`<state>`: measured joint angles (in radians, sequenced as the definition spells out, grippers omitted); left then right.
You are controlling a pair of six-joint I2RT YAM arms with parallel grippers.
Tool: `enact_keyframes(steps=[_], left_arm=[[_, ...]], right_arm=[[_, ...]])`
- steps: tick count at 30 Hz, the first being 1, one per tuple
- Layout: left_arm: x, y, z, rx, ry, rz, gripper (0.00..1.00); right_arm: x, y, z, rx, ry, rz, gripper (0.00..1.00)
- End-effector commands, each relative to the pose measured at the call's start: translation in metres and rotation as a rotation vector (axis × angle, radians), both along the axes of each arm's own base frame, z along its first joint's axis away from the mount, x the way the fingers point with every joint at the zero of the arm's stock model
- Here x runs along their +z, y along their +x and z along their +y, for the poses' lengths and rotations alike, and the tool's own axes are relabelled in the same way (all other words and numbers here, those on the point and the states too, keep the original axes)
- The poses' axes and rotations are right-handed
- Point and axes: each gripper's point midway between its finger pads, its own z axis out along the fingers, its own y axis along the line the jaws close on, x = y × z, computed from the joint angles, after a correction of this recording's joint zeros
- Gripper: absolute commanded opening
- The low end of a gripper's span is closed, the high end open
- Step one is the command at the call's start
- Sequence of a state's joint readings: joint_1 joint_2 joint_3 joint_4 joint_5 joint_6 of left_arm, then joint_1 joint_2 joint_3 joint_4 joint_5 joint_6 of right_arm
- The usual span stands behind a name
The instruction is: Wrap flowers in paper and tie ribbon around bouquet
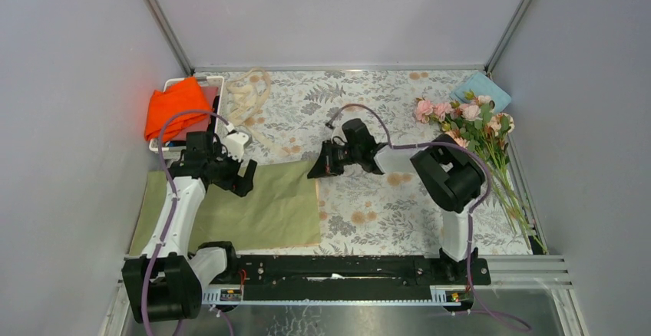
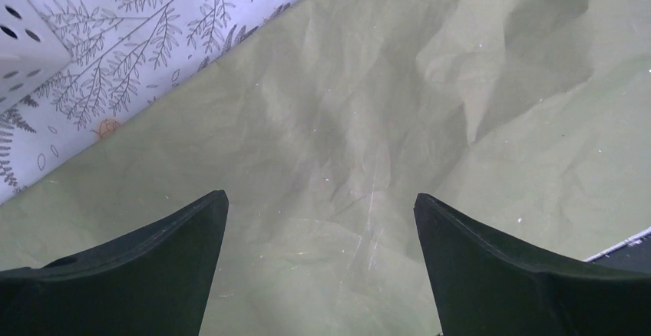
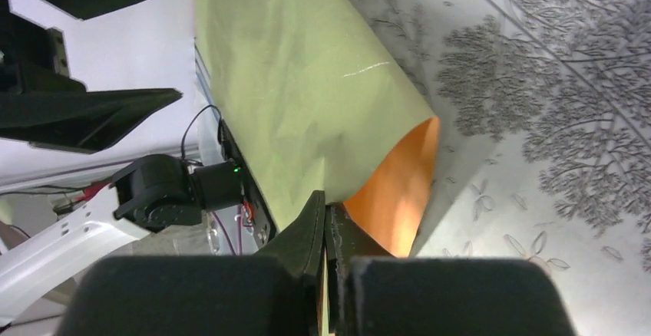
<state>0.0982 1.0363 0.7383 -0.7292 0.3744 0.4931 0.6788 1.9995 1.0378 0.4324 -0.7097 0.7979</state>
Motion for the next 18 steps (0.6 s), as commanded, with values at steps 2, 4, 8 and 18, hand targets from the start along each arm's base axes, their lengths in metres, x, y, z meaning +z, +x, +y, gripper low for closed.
enact_keyframes(steps=[2,4,8,18], left_arm=[[0.039,0.012,-0.015,-0.065,-0.070,-0.042,0.98],[0.050,0.019,-0.017,-0.062,-0.084,-0.054,0.97],[0.079,0.030,-0.028,-0.089,-0.118,-0.101,0.97],[0.168,0.040,-0.111,-0.330,-0.138,-0.255,0.96]], right_arm=[[0.118,0.009,-0.013,0.070,0.053,-0.291,0.00],[0.151,0.010,-0.033,0.056,0.032,-0.381,0.00],[0.191,0.016,-0.085,-0.035,-0.029,-0.463,0.00],[0.344,0.029,-0.144,-0.415,0.061,-0.776,0.00]])
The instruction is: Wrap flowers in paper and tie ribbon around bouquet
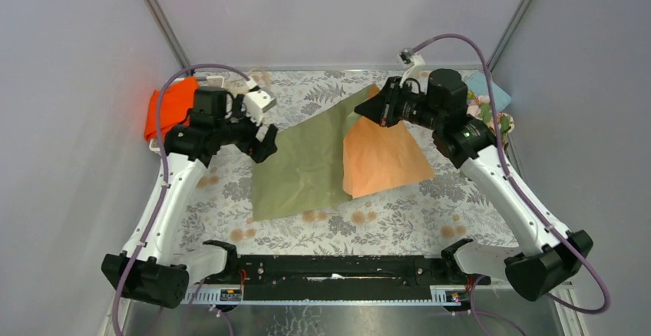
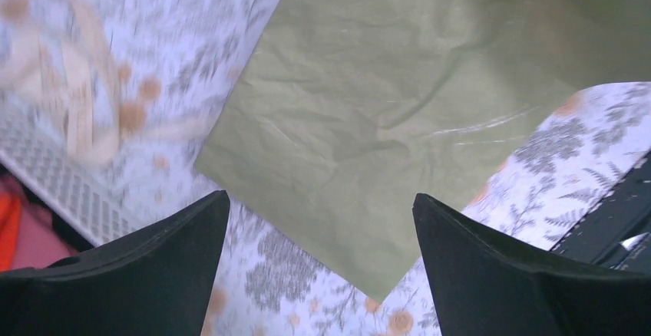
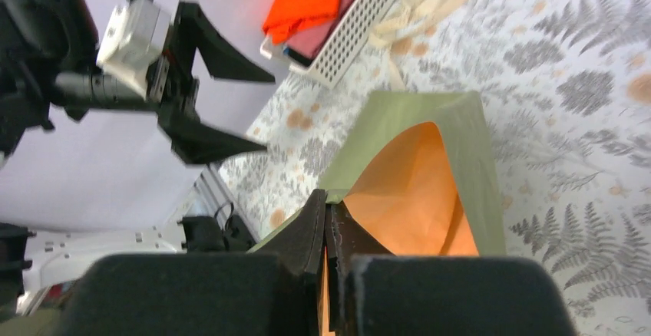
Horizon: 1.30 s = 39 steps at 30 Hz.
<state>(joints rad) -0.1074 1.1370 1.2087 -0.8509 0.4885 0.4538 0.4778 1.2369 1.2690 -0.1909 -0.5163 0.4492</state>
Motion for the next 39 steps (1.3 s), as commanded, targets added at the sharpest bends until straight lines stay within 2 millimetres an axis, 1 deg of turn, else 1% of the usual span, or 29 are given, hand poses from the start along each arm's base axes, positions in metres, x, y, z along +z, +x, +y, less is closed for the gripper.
enact_keyframes(steps=[1,3,4,6,7,9,10,12,14,15,17,19,20,22,25,26,27,28,29,30,32,33,35,36,37,38,39], left_arm=[[0.037,-0.009,-0.050,-0.114,-0.020,-0.041,0.96],[0.054,-0.016,-0.077,-0.190,-0.042,-0.057,0.96],[0.063,-0.022,-0.094,-0.239,-0.060,-0.059,0.96],[0.084,-0.030,-0.118,-0.305,-0.101,-0.083,0.97],[0.092,-0.036,-0.129,-0.348,-0.119,-0.091,0.97],[0.104,-0.049,-0.148,-0.435,-0.147,-0.111,0.99],[0.108,-0.055,-0.156,-0.474,-0.156,-0.127,0.99],[0.114,-0.063,-0.163,-0.549,-0.166,-0.182,0.99],[0.120,-0.069,-0.163,-0.621,-0.155,-0.264,0.99],[0.122,-0.067,-0.161,-0.629,-0.137,-0.296,0.99],[0.126,-0.057,-0.157,-0.589,-0.100,-0.323,0.99],[0.128,-0.041,-0.154,-0.517,-0.077,-0.363,0.99],[0.134,-0.027,-0.154,-0.461,-0.081,-0.401,0.99],[0.138,-0.001,-0.153,-0.333,-0.084,-0.436,0.99],[0.140,0.036,-0.146,-0.169,-0.064,-0.496,0.99],[0.140,0.045,-0.144,-0.126,-0.056,-0.513,0.98],[0.139,0.052,-0.142,-0.097,-0.052,-0.525,0.95],[0.139,0.056,-0.141,-0.087,-0.056,-0.530,0.89],[0.139,0.059,-0.141,-0.084,-0.066,-0.529,0.77],[0.140,0.058,-0.142,-0.096,-0.079,-0.525,0.58],[0.141,0.051,-0.146,-0.134,-0.106,-0.513,0.12],[0.142,0.046,-0.146,-0.152,-0.119,-0.504,0.00],[0.143,0.037,-0.145,-0.172,-0.136,-0.483,0.00],[0.144,0.035,-0.143,-0.163,-0.141,-0.473,0.00],[0.145,0.035,-0.138,-0.136,-0.141,-0.467,0.00],[0.146,0.038,-0.132,-0.089,-0.137,-0.465,0.00],[0.150,0.043,-0.122,-0.023,-0.128,-0.473,0.00]], right_arm=[[0.077,0.011,-0.021,-0.185,0.117,-0.151,0.00],[0.107,0.017,-0.028,-0.253,0.184,-0.208,0.00],[0.122,0.021,-0.031,-0.283,0.222,-0.235,0.00],[0.141,0.029,-0.035,-0.330,0.277,-0.270,0.00],[0.147,0.034,-0.037,-0.356,0.301,-0.281,0.00],[0.153,0.046,-0.039,-0.401,0.337,-0.281,0.00],[0.155,0.051,-0.040,-0.421,0.353,-0.282,0.00],[0.160,0.060,-0.040,-0.446,0.380,-0.282,0.00],[0.165,0.066,-0.041,-0.470,0.392,-0.287,0.00],[0.168,0.068,-0.042,-0.481,0.397,-0.291,0.00],[0.171,0.071,-0.042,-0.487,0.402,-0.296,0.00],[0.173,0.070,-0.039,-0.471,0.400,-0.292,0.00],[0.175,0.068,-0.038,-0.459,0.400,-0.292,0.00],[0.175,0.066,-0.038,-0.453,0.397,-0.295,0.00],[0.175,0.061,-0.038,-0.440,0.389,-0.300,0.00],[0.173,0.059,-0.037,-0.428,0.383,-0.299,0.00],[0.172,0.057,-0.036,-0.417,0.378,-0.297,0.00],[0.169,0.054,-0.034,-0.401,0.367,-0.293,0.00],[0.166,0.052,-0.032,-0.384,0.353,-0.290,0.00],[0.162,0.050,-0.030,-0.362,0.334,-0.286,0.00],[0.153,0.044,-0.024,-0.304,0.275,-0.287,0.00],[0.143,0.042,-0.021,-0.272,0.231,-0.275,0.00],[0.122,0.038,-0.018,-0.197,0.145,-0.251,0.00],[0.110,0.036,-0.017,-0.160,0.103,-0.234,0.07],[0.097,0.034,-0.020,-0.140,0.056,-0.216,0.24],[0.084,0.034,-0.025,-0.136,-0.001,-0.211,0.50],[0.068,0.035,-0.032,-0.149,-0.072,-0.208,0.69]])
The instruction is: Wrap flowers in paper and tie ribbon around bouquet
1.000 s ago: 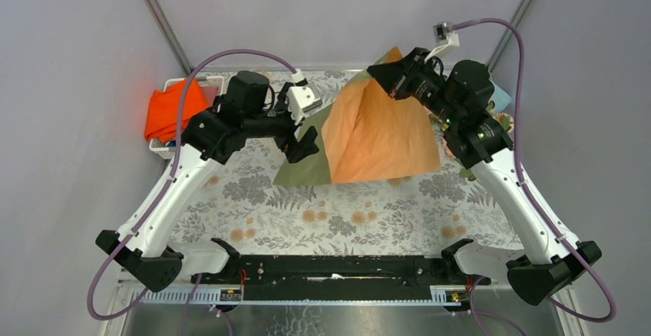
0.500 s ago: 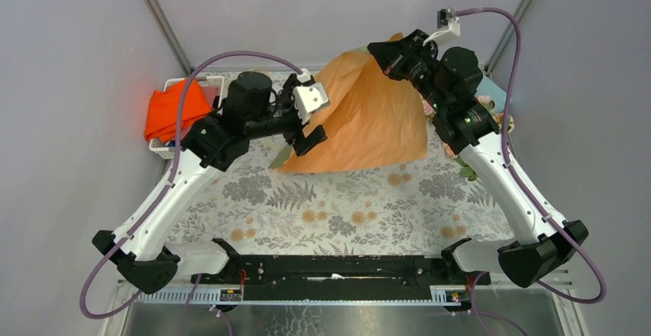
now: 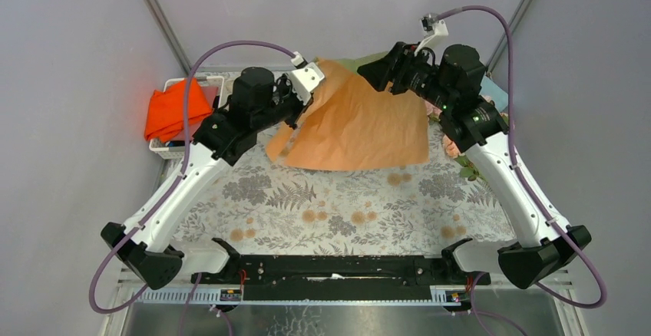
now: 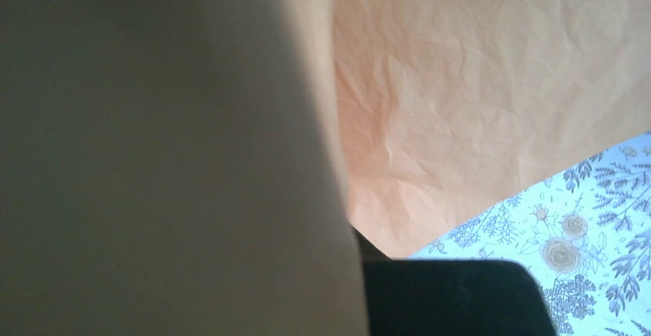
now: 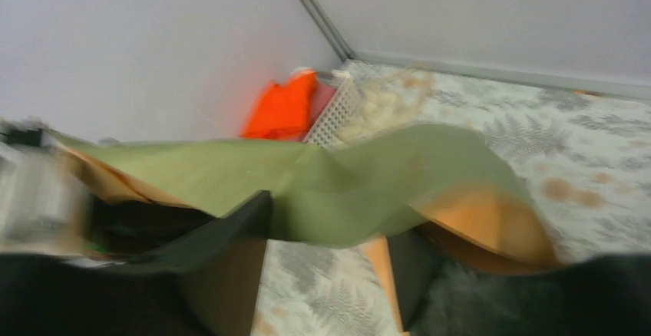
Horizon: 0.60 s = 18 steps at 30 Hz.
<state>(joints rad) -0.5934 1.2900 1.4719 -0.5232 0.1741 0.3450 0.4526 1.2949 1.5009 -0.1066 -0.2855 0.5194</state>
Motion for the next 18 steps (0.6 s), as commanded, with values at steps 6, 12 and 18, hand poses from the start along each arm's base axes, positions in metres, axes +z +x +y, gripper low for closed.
enact_keyframes(steps=[6,12,18], left_arm=[[0.054,0.024,0.048,0.284,-0.046,-0.144,0.00],[0.089,0.024,0.064,0.336,-0.022,-0.221,0.00],[0.119,0.004,0.072,0.304,-0.031,-0.253,0.00]], right_arm=[[-0.093,-0.017,-0.063,-0.101,-0.461,-0.022,1.00],[-0.119,-0.016,-0.106,-0.282,-0.553,-0.065,1.00],[-0.147,0.001,-0.143,-0.401,-0.561,-0.067,1.00]])
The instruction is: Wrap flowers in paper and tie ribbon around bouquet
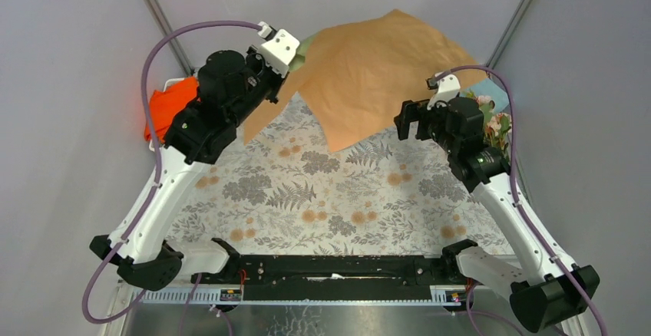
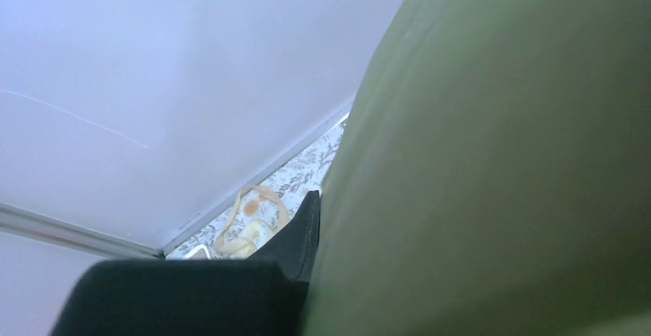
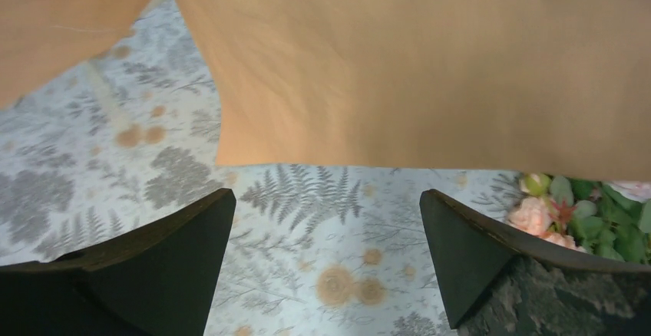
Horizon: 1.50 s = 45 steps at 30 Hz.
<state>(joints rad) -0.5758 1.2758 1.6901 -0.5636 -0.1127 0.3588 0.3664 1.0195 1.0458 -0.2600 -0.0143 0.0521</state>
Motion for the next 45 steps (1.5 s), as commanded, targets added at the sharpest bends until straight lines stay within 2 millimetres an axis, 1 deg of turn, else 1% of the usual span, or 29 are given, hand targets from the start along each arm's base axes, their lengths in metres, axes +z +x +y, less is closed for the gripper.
enact_keyframes(steps=[1,2,4,7,11,13,14,17,20,23,24,25,29,30,31,32,33,34,35,36,37,39,41,43,44,45], left_arm=[[0.030,-0.018,0.017,0.011,0.006,-0.051,0.00],[0.034,-0.021,0.019,0.009,0.002,-0.052,0.00],[0.042,-0.029,0.021,0.000,-0.014,-0.055,0.00],[0.057,-0.043,0.020,-0.037,-0.054,-0.057,0.00],[0.075,-0.061,0.020,-0.089,-0.097,-0.064,0.00],[0.078,-0.067,0.021,-0.099,-0.104,-0.065,0.00],[0.079,-0.070,0.022,-0.100,-0.105,-0.066,0.00],[0.082,-0.074,0.026,-0.100,-0.101,-0.073,0.00],[0.089,-0.079,0.029,-0.102,-0.103,-0.087,0.00],[0.097,-0.082,0.030,-0.102,-0.113,-0.100,0.00],[0.100,-0.083,0.031,-0.101,-0.118,-0.105,0.00],[0.103,-0.086,0.027,-0.129,-0.126,-0.105,0.00],[0.104,-0.088,0.019,-0.169,-0.143,-0.088,0.00],[0.104,-0.088,0.019,-0.168,-0.146,-0.086,0.00],[0.103,-0.087,0.019,-0.165,-0.145,-0.084,0.00],[0.102,-0.085,0.020,-0.154,-0.140,-0.083,0.00],[0.100,-0.081,0.024,-0.127,-0.133,-0.083,0.00],[0.100,-0.075,0.031,-0.078,-0.122,-0.088,0.00],[0.097,-0.069,0.037,-0.031,-0.104,-0.088,0.00],[0.094,-0.062,0.045,0.021,-0.083,-0.089,0.00],[0.091,-0.057,0.049,0.057,-0.063,-0.087,0.00],[0.086,-0.048,0.054,0.100,-0.032,-0.085,0.00],[0.084,-0.044,0.057,0.127,-0.017,-0.088,0.00],[0.082,-0.041,0.060,0.146,-0.003,-0.090,0.00],[0.082,-0.041,0.062,0.154,0.005,-0.093,0.00],[0.082,-0.041,0.065,0.165,0.016,-0.096,0.00]], right_arm=[[0.009,0.021,-0.035,-0.094,0.003,-0.159,1.00],[0.015,0.021,-0.034,-0.060,0.049,-0.213,1.00],[0.021,0.016,-0.027,0.038,0.127,-0.301,1.00],[0.033,0.013,-0.017,0.130,0.180,-0.391,1.00],[0.038,0.026,-0.029,0.126,0.246,-0.424,1.00],[0.040,0.031,-0.033,0.141,0.275,-0.437,1.00],[0.042,0.035,-0.040,0.132,0.276,-0.444,1.00],[0.050,0.039,-0.048,0.144,0.270,-0.486,1.00],[0.064,0.035,-0.055,0.175,0.251,-0.557,1.00],[0.080,0.024,-0.056,0.229,0.217,-0.650,1.00],[0.085,0.020,-0.053,0.261,0.208,-0.677,1.00],[0.089,0.016,-0.048,0.300,0.205,-0.695,1.00],[0.105,0.006,-0.034,0.424,0.218,-0.719,0.99],[0.109,0.004,-0.031,0.444,0.226,-0.717,0.96],[0.112,0.001,-0.028,0.470,0.237,-0.710,0.89],[0.115,-0.003,-0.024,0.499,0.253,-0.692,0.74],[0.117,-0.006,-0.021,0.524,0.281,-0.661,0.55],[0.119,-0.008,-0.018,0.543,0.309,-0.627,0.40],[0.118,-0.009,-0.016,0.550,0.348,-0.577,0.18],[0.118,-0.007,-0.016,0.539,0.392,-0.527,0.02],[0.117,-0.006,-0.016,0.527,0.434,-0.471,0.00],[0.110,-0.003,-0.015,0.495,0.506,-0.347,0.00],[0.099,-0.004,-0.016,0.437,0.575,-0.203,0.00],[0.091,-0.011,-0.017,0.360,0.621,-0.104,0.00],[0.083,-0.016,-0.019,0.316,0.635,-0.046,0.00],[0.079,-0.025,-0.019,0.283,0.637,-0.004,0.00]])
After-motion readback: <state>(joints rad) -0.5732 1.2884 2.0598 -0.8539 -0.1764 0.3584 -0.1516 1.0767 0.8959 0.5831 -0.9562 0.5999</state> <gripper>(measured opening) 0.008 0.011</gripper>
